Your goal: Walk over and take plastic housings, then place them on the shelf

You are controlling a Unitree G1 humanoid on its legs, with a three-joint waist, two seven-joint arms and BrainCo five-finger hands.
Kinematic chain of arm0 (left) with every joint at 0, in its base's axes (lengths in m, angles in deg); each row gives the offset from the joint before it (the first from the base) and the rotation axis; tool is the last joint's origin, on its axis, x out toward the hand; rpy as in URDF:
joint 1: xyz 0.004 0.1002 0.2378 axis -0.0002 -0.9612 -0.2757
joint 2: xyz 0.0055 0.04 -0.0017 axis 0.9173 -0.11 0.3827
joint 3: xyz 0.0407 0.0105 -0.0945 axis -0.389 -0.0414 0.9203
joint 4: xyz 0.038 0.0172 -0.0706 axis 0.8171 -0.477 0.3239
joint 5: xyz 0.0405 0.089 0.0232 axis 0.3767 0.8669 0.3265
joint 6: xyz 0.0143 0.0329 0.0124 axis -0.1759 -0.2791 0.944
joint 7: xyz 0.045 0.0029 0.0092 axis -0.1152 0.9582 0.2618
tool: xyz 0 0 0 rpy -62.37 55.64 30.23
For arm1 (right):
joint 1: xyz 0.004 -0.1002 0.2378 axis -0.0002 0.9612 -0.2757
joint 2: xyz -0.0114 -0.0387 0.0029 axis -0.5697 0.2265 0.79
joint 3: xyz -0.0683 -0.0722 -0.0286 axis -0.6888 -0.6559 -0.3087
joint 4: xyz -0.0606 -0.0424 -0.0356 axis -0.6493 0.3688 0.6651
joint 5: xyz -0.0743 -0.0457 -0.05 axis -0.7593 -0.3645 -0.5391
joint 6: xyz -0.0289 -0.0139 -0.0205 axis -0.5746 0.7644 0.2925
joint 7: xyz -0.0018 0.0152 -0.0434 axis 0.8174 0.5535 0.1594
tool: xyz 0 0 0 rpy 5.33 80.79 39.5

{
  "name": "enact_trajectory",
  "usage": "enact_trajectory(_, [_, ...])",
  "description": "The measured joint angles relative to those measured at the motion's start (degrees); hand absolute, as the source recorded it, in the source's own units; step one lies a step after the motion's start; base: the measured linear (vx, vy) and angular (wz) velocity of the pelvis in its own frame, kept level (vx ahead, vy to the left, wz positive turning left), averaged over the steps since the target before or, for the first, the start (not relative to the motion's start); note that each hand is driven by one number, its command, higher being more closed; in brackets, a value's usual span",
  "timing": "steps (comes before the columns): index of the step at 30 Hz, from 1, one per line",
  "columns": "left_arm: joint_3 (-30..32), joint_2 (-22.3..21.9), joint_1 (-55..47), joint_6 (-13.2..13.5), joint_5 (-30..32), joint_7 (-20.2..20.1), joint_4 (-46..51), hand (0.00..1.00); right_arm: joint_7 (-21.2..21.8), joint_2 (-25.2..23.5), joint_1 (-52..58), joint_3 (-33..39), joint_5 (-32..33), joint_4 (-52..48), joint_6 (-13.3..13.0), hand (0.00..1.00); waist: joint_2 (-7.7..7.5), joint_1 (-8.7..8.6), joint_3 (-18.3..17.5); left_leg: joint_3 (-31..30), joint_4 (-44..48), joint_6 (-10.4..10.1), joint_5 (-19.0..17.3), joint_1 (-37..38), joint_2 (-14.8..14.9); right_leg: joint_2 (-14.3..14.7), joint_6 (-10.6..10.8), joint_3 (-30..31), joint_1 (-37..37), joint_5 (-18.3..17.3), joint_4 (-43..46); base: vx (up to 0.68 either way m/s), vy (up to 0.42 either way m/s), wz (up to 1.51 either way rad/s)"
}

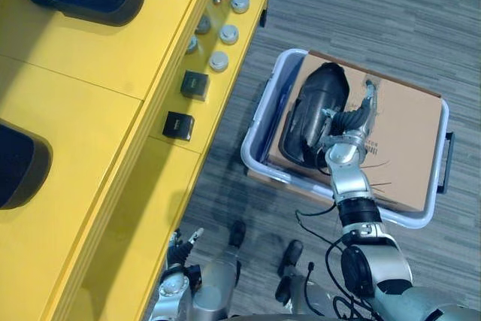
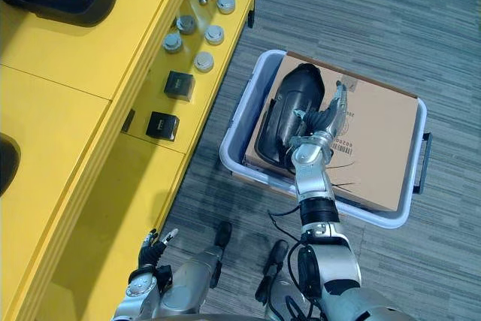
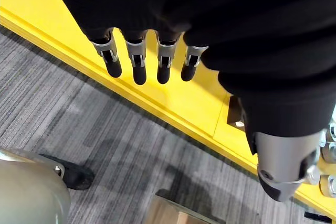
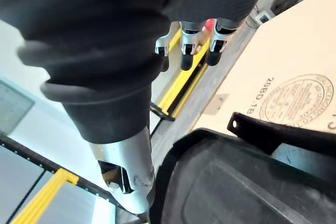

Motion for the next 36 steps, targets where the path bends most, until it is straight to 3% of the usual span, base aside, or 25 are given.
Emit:
enact_trajectory(10, [0.0,0.2,0.1,0.2,0.0,-0.1,-0.5,0.0,0.0,-0.6,3.1,0.3,1.0,0.3,0.0,0.0,-0.06,-1.32,0.1,0.3,-0.3,0.0,0.0,0.3,0.4,0.4,-0.4,0.1,0.0,0.3,0.0,-0.03,0.005,-0.03])
enact_trajectory(18, [0.0,0.4,0.8,0.4,-0.3,-0.1,-0.5,0.0,1.6,2.0,-2.8,0.3,6.2,13.1,-0.1,0.0,-0.03,-1.1,1.7,-0.1,-0.3,0.0,0.1,-0.8,0.4,0.4,-0.4,-0.1,-0.9,0.4,-0.2,0.0,0.002,0.01])
enact_trajectory(19, [0.0,0.4,1.1,0.3,-0.4,0.0,-0.6,0.0,2.2,2.5,-4.2,0.3,7.0,14.4,-0.1,1.0,-0.05,-1.09,2.3,-0.2,-0.3,0.0,0.1,-0.8,0.4,0.5,-0.4,-0.1,-0.9,0.4,-0.2,0.0,0.0,0.0])
enact_trajectory(24, [0.0,0.7,1.6,0.5,-1.1,0.0,-0.5,0.0,3.3,4.8,-9.4,0.2,8.7,21.4,-0.3,1.0,-0.09,-0.98,3.5,-0.7,-0.3,-0.1,0.2,-1.4,0.4,0.5,-0.5,-0.3,-1.2,0.5,-0.3,0.01,0.004,0.05])
enact_trajectory(28, [-0.4,0.7,2.6,0.6,-1.5,0.0,-0.6,0.0,4.7,8.3,-13.0,0.1,11.0,25.9,-2.1,1.0,0.01,-0.81,4.1,-0.8,-0.3,-0.1,0.2,-1.5,0.4,0.6,-0.5,-0.3,-1.2,0.5,-0.3,0.0,0.0,0.0])
enact_trajectory(36, [-0.4,0.7,2.7,0.9,-2.6,0.0,-0.6,0.0,6.7,8.1,-14.0,-2.3,14.9,28.2,-2.7,1.0,0.06,-0.44,4.1,-0.6,-0.2,-0.1,0.1,-1.4,0.5,0.6,-0.6,0.1,-1.3,0.6,-0.3,-0.01,0.006,-0.02])
